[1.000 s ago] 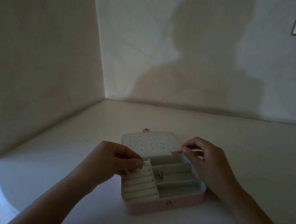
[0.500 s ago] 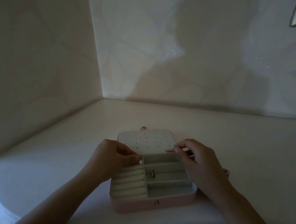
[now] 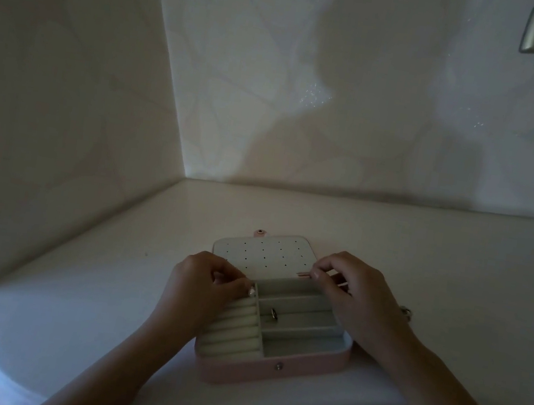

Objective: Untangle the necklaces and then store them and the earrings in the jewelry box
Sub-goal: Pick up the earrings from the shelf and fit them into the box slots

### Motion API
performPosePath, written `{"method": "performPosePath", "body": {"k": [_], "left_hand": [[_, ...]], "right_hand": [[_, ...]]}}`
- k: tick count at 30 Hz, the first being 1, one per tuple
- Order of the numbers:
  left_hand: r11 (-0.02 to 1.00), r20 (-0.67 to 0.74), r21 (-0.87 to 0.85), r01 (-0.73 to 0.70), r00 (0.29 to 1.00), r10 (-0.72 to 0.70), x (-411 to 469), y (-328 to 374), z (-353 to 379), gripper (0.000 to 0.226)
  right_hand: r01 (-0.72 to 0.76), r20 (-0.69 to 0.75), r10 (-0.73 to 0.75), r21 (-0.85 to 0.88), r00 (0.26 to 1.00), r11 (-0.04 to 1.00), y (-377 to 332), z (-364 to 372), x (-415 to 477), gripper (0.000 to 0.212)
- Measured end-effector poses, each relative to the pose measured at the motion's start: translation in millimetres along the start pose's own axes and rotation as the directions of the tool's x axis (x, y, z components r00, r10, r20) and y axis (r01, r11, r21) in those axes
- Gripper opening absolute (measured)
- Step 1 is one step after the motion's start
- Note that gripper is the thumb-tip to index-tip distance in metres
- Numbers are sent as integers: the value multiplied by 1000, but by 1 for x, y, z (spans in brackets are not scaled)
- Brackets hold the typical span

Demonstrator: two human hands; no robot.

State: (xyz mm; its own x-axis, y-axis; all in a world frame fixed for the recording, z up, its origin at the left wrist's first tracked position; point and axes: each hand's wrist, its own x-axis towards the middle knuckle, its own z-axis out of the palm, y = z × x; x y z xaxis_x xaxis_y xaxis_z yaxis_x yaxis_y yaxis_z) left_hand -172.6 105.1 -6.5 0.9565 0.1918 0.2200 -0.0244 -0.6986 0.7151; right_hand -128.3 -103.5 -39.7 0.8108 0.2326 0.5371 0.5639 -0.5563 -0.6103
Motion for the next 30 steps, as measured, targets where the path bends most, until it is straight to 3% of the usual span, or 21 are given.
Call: {"method": "performPosePath", "body": {"k": [10, 21, 26, 29, 30], "left_hand": [[997, 145, 69, -34, 989, 23, 21, -2, -5, 13], [986, 73, -15, -163, 984, 164, 17, -12, -11, 11], [934, 233, 51, -355, 913, 334, 26, 12, -5, 17], [893, 368, 39, -448, 837, 404, 35, 31, 7, 9], [876, 404, 27, -481, 807, 431, 38, 38, 11, 10]], "right_hand": [[-8, 9, 8, 6, 1000, 1000, 2, 1, 0, 13], [32, 34, -31, -38, 999, 999, -4, -20, 5, 14], [-172, 23, 174, -54, 985, 984, 21, -80, 15, 40], [-283, 178, 283, -26, 942, 959, 33, -101, 9, 18], [-305, 252, 301, -24, 919, 952, 32, -103, 4, 24]]}}
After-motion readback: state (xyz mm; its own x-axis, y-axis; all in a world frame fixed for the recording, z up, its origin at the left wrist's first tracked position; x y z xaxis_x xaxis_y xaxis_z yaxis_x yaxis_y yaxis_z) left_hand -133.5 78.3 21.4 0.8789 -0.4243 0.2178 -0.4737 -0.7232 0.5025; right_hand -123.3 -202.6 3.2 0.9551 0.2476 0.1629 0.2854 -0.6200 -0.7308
